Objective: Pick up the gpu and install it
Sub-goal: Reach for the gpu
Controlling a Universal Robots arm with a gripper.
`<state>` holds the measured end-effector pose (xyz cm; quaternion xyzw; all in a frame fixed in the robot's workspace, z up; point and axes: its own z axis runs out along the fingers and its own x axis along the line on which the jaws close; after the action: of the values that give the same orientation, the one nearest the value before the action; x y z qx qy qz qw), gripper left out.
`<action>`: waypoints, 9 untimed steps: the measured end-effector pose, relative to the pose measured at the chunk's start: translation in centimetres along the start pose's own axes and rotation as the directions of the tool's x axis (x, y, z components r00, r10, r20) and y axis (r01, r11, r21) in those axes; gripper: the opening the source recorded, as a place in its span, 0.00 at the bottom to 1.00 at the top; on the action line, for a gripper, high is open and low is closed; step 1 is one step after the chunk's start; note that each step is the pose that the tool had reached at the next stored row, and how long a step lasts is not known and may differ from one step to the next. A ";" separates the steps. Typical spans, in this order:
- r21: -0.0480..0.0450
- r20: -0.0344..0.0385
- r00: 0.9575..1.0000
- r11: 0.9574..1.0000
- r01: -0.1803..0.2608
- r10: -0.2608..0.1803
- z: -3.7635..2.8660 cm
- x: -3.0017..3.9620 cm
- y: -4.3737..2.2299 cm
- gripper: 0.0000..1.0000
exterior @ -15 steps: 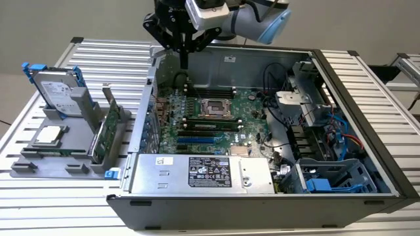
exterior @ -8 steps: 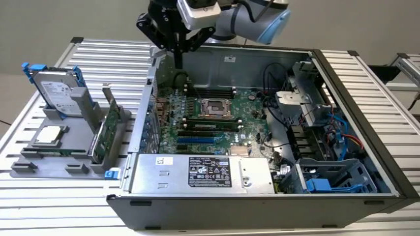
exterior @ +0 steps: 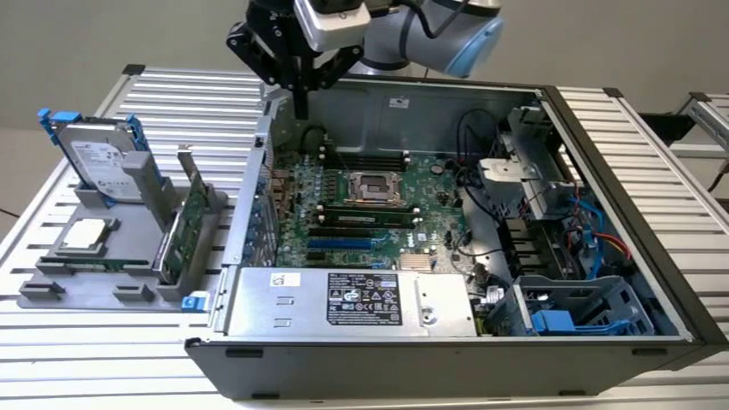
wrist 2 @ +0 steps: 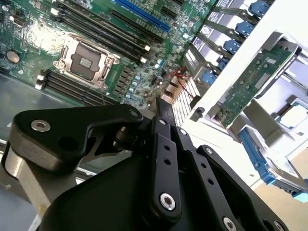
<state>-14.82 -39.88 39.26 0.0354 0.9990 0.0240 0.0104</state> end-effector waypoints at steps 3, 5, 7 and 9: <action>0.000 0.000 1.000 1.000 0.000 0.000 -0.01 0.39 -0.03 0.00; 0.000 0.000 1.000 1.000 0.000 0.000 -0.01 0.68 -0.05 0.00; 0.000 0.000 1.000 1.000 0.000 0.000 -0.02 0.99 -0.07 0.00; 0.000 0.000 1.000 1.000 0.000 0.000 -0.03 1.26 -0.09 0.00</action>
<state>-16.08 -39.88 39.26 0.0353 0.9990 0.0240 0.0104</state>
